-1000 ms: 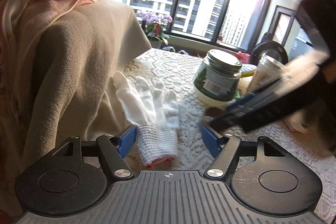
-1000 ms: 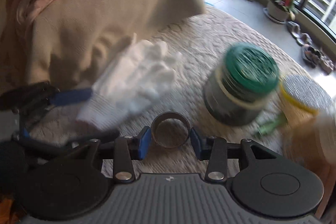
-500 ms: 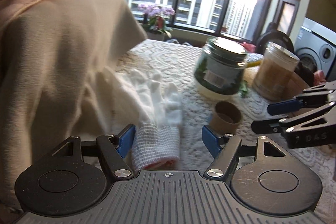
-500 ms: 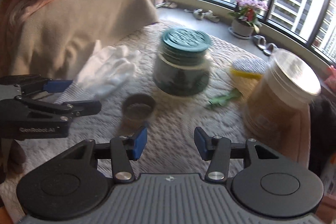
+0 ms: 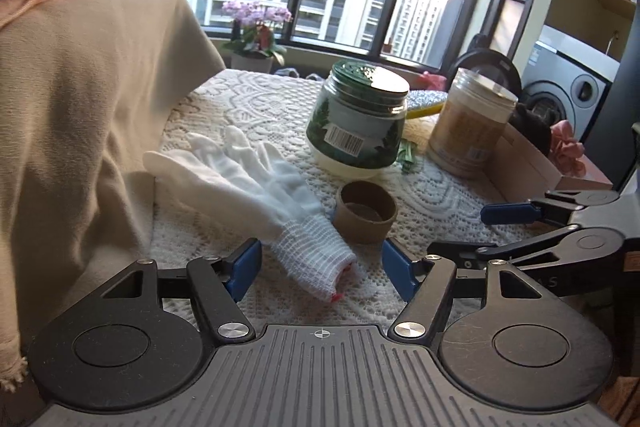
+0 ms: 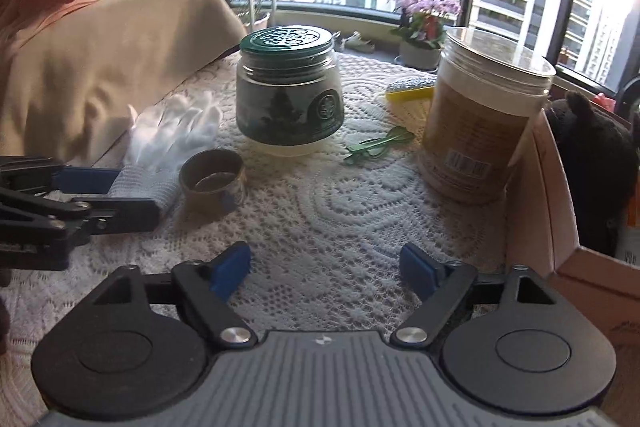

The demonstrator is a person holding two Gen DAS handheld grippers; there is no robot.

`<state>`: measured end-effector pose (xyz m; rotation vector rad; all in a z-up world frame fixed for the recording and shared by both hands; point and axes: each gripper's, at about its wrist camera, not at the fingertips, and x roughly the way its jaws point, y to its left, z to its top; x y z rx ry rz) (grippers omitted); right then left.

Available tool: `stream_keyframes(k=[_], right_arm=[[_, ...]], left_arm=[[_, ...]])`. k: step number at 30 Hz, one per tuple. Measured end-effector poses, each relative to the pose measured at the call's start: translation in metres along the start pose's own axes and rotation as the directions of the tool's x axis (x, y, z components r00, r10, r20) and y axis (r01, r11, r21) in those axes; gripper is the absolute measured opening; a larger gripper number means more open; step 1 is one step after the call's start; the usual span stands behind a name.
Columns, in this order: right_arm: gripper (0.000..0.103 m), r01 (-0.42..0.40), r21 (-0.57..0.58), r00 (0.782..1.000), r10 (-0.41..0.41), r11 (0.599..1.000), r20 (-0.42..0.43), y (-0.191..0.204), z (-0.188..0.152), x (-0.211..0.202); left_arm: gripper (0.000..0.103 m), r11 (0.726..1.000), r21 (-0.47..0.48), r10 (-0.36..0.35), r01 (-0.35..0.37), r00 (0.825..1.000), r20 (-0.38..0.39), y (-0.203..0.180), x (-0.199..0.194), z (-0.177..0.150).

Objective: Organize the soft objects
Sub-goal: 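Reach the left tool to the white glove on the table, then close the left tool on the white glove while the right tool reaches the tape roll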

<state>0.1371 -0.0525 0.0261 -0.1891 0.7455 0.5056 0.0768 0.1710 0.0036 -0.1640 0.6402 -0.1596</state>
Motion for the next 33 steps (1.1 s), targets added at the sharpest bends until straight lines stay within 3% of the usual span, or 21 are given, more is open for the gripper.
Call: stream_keyframes(k=[9,13,18,22,26,33], right_arm=[[0.089,0.001,0.021,1.000,-0.001,1.000,0.025,-0.003,-0.005,0.000],[0.089,-0.006,0.024,1.000,0.006,1.000,0.029,-0.004,-0.005,0.000],[0.089,-0.016,0.037,0.999,0.014,0.999,0.036,-0.005,-0.007,-0.002],[0.089,-0.013,0.033,0.999,0.012,0.999,0.036,-0.004,-0.007,-0.002],[0.089,-0.009,0.028,0.999,0.008,1.000,0.034,-0.004,-0.008,-0.002],[0.092,-0.008,0.016,1.000,0.008,1.000,0.027,-0.002,-0.008,0.000]], left_arm=[[0.069,0.992,-0.080,0.106,-0.099,0.990,0.091,0.035,-0.032,0.006],[0.069,0.983,-0.127,0.138,-0.130,0.989,0.054,0.037,-0.017,0.018],[0.070,0.968,-0.229,0.099,-0.107,0.994,-0.043,0.033,0.024,0.030],[0.069,0.975,-0.180,0.123,-0.134,0.990,-0.069,0.015,0.048,0.046],[0.070,0.975,-0.072,0.204,-0.211,0.975,-0.087,-0.002,0.064,0.052],[0.070,0.979,-0.036,0.198,-0.201,0.978,-0.071,0.001,0.062,0.048]])
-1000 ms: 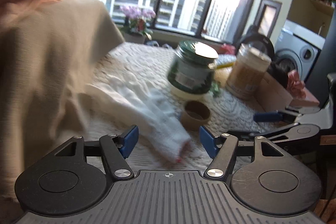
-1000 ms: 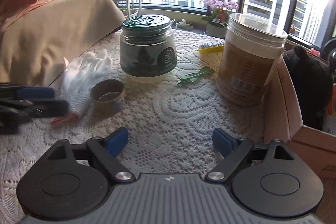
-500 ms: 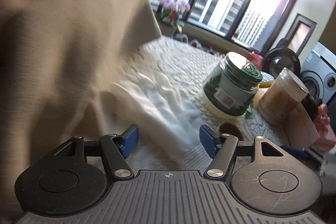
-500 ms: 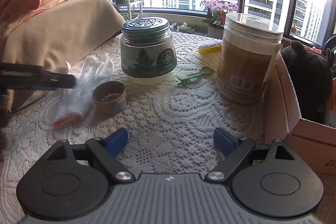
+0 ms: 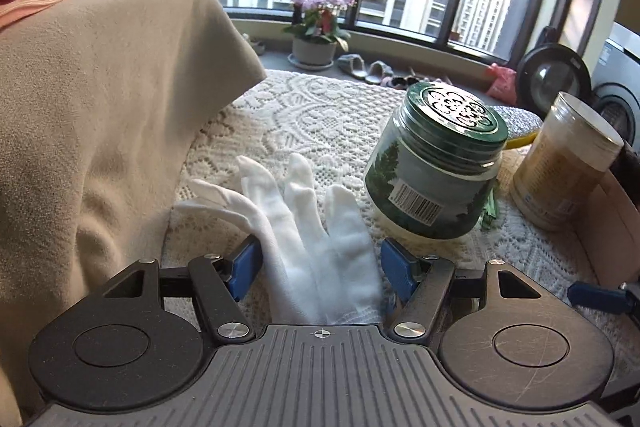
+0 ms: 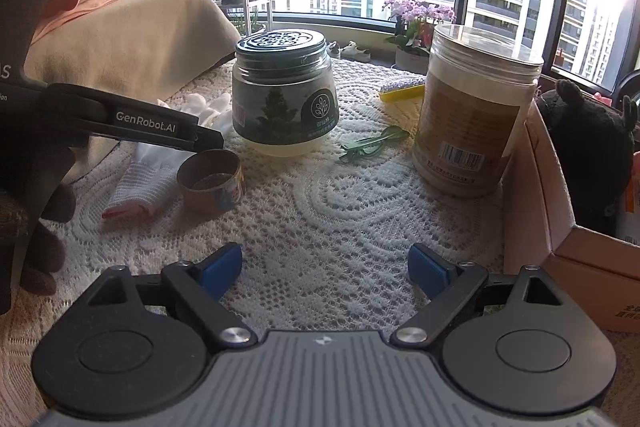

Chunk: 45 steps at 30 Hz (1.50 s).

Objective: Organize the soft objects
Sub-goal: 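Close the left tool on the white glove while the right tool reaches the tape roll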

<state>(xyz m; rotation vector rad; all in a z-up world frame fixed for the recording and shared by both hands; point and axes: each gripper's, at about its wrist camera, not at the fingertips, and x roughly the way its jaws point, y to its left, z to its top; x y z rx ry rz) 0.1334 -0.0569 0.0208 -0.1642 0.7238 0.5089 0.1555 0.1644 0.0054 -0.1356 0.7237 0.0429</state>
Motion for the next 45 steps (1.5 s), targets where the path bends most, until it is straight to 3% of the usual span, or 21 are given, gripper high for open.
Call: stream_keyframes(k=[2,4,5,6,7,11,12,13,17,22,28,34,45], right_arm=[[0.096,-0.015,-0.012,1.000,0.015,1.000,-0.012,0.000,0.001,0.001],[0.103,-0.046,-0.034,0.998,0.045,0.998,-0.036,-0.001,0.002,0.003],[0.103,-0.046,-0.034,0.998,0.045,0.998,-0.039,0.000,0.002,0.003],[0.103,-0.046,-0.034,0.998,0.044,0.998,-0.040,0.000,0.002,0.003],[0.103,-0.044,-0.037,0.998,0.043,0.998,-0.041,0.001,0.002,0.003],[0.103,-0.049,-0.050,0.997,0.047,0.998,-0.055,0.003,0.005,0.004],[0.098,-0.061,-0.059,0.997,0.058,0.996,-0.059,0.004,0.007,0.003],[0.086,-0.082,-0.076,0.995,0.078,0.994,-0.056,0.007,0.011,0.002],[0.079,-0.140,-0.106,0.990,0.138,0.984,-0.027,0.021,0.035,0.000],[0.057,-0.245,-0.070,0.969,0.242,0.967,-0.055,0.033,0.058,0.019],[0.044,-0.190,-0.161,0.979,0.175,0.969,-0.103,0.060,0.061,0.035],[0.044,-0.152,-0.232,0.986,0.130,0.961,-0.107,0.067,0.064,0.029],[0.043,-0.097,-0.213,0.993,0.081,0.972,-0.083,0.039,0.065,0.011]], left_arm=[[0.069,0.999,0.051,-0.012,0.012,1.000,0.007,-0.002,-0.002,-0.003],[0.051,0.995,0.099,-0.008,0.003,0.999,0.044,0.001,-0.008,-0.013],[0.031,0.995,0.098,0.000,-0.006,0.998,0.061,0.005,-0.011,-0.016],[0.022,0.997,0.077,-0.022,0.017,0.998,0.062,0.011,-0.014,-0.017],[0.020,0.998,0.050,-0.051,0.048,0.997,0.056,0.017,-0.016,-0.017],[0.019,0.994,0.045,-0.097,0.095,0.994,0.059,0.029,-0.019,-0.019],[0.019,0.994,0.047,-0.103,0.101,0.993,0.058,0.030,-0.019,-0.019],[0.019,0.994,0.046,-0.106,0.104,0.993,0.059,0.030,-0.019,-0.019],[0.020,0.993,0.033,-0.115,0.113,0.991,0.064,0.031,-0.019,-0.020],[0.021,0.990,-0.008,-0.141,0.142,0.988,0.068,0.038,-0.018,-0.020],[0.021,0.988,-0.021,-0.152,0.154,0.986,0.070,0.040,-0.019,-0.020],[0.021,0.993,0.032,-0.113,0.111,0.991,0.066,0.030,-0.020,-0.021],[0.019,0.994,0.090,-0.064,0.058,0.996,0.061,0.018,-0.018,-0.019]])
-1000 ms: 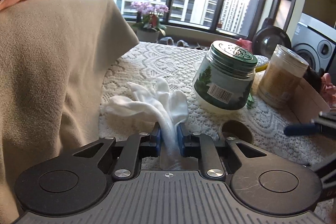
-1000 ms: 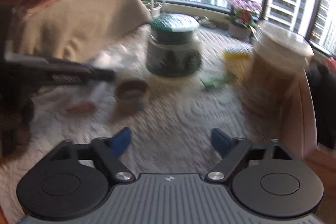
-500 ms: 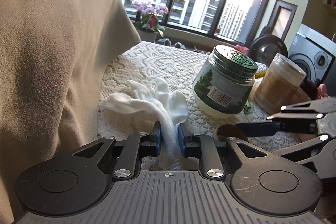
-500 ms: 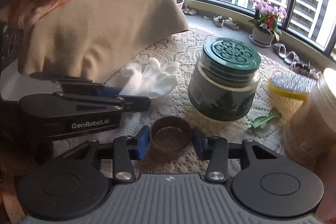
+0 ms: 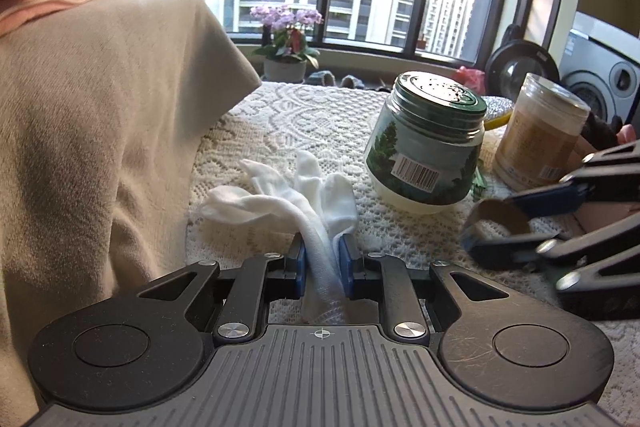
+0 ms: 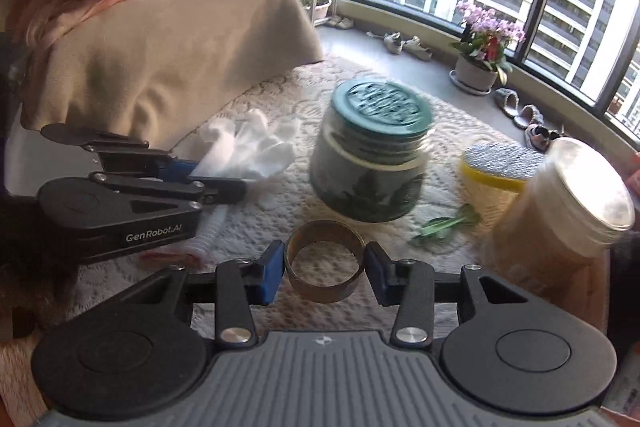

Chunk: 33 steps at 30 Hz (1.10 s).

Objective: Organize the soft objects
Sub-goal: 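Close the left tool on the white glove while the right tool reaches the tape roll, then carry the glove and brown tape roll into the pink box and open both tools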

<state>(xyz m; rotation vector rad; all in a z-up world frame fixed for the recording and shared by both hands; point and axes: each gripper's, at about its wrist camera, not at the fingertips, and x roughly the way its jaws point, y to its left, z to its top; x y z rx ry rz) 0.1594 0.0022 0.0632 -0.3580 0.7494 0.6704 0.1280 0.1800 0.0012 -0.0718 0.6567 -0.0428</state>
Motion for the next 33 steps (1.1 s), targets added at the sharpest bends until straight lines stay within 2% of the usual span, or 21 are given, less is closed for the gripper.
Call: stream_keyframes(k=[2,7,11,15,19,23,25,29,33], right_arm=[[0.043,0.006,0.002,1.000,-0.006,1.000,0.020,-0.006,-0.001,-0.009],[0.043,0.016,0.016,0.998,-0.017,1.000,0.059,-0.022,-0.003,-0.030],[0.043,0.033,0.029,0.995,-0.035,0.999,0.089,-0.037,0.001,-0.047],[0.043,0.073,0.019,0.987,-0.075,0.997,0.144,-0.052,0.016,-0.068],[0.043,0.107,0.032,0.975,-0.111,0.994,0.190,-0.073,0.041,-0.097],[0.043,0.128,0.081,0.961,-0.144,0.988,0.238,-0.109,0.050,-0.133],[0.043,0.152,0.107,0.948,-0.175,0.983,0.264,-0.130,0.044,-0.155],[0.043,0.216,0.178,0.921,-0.261,0.960,0.290,-0.177,0.021,-0.189],[0.043,0.283,0.250,0.896,-0.348,0.926,0.276,-0.218,-0.013,-0.205]], left_arm=[[0.015,1.000,0.009,0.001,-0.001,1.000,0.001,-0.004,0.002,0.002],[0.014,1.000,0.005,-0.008,0.008,1.000,0.011,-0.009,0.005,0.013],[0.014,1.000,-0.013,-0.015,0.016,0.998,0.062,-0.013,-0.008,0.033],[0.014,0.999,-0.022,-0.033,0.036,0.990,0.139,-0.015,-0.034,0.065],[0.014,0.997,-0.022,-0.071,0.076,0.982,0.172,-0.016,-0.048,0.111],[0.014,0.996,0.047,-0.079,0.071,0.975,0.205,-0.038,-0.059,0.155],[0.014,0.992,0.077,-0.117,0.103,0.971,0.208,-0.058,-0.061,0.170],[0.014,0.963,0.127,-0.258,0.238,0.951,0.170,-0.115,-0.055,0.190],[0.014,0.898,0.170,-0.422,0.406,0.904,0.071,-0.185,-0.031,0.183]])
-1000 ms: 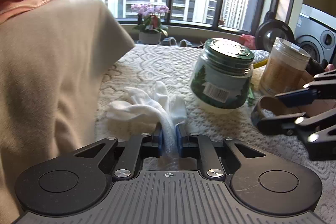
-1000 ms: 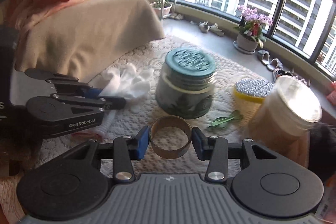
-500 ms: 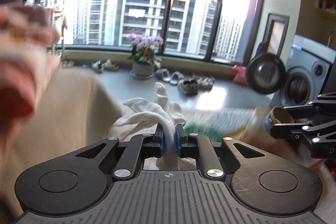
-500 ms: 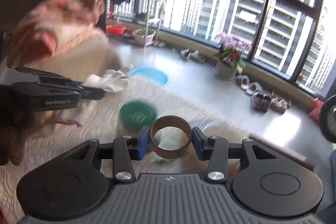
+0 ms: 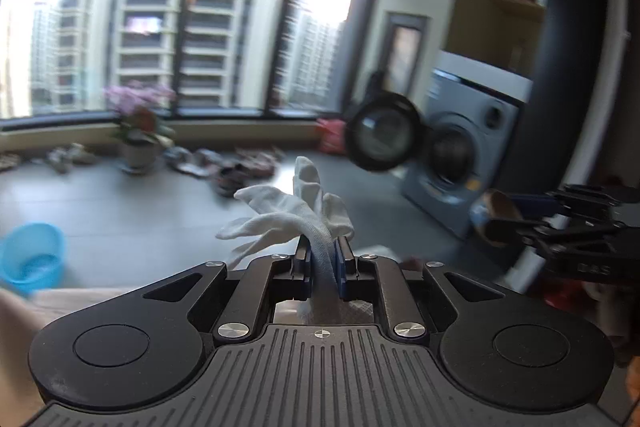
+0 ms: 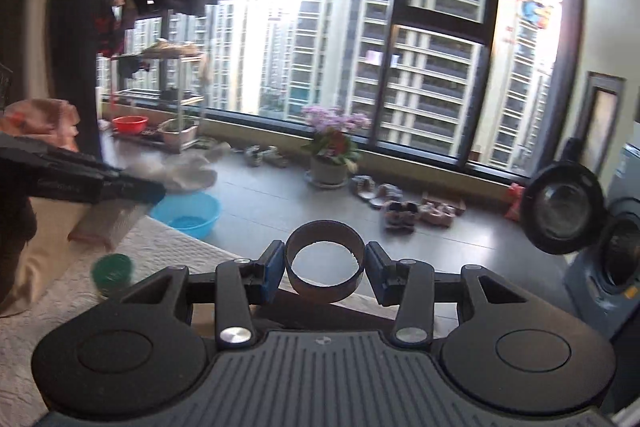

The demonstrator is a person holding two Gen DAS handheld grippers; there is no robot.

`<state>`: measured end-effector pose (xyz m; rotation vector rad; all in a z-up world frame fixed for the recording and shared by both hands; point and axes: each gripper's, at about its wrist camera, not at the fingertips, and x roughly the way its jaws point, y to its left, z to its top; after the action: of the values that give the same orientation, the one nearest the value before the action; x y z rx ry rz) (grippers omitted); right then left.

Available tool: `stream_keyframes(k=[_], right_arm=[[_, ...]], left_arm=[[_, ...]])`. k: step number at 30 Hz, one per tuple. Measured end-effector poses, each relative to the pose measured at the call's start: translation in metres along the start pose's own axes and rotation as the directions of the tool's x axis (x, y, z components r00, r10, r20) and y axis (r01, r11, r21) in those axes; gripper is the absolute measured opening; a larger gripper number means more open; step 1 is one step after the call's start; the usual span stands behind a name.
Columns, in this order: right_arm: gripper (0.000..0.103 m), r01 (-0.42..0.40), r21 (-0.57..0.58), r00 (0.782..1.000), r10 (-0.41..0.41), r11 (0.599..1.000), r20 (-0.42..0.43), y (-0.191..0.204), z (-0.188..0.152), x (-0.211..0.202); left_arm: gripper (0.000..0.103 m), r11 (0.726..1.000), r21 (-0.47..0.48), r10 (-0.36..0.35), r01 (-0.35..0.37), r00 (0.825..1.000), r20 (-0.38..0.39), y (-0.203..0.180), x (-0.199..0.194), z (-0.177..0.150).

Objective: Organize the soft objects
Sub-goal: 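Carry the glove and brown tape roll into the pink box and open both tools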

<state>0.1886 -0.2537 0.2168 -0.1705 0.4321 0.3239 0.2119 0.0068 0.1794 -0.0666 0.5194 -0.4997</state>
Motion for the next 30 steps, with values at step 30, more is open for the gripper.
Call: stream_keyframes(k=[30], right_arm=[[0.043,-0.077,0.331,0.936,0.183,0.941,-0.302,-0.031,-0.042,0.127]], left_arm=[[0.024,0.986,-0.076,-0.157,0.150,0.983,-0.095,-0.004,0.055,-0.056]])
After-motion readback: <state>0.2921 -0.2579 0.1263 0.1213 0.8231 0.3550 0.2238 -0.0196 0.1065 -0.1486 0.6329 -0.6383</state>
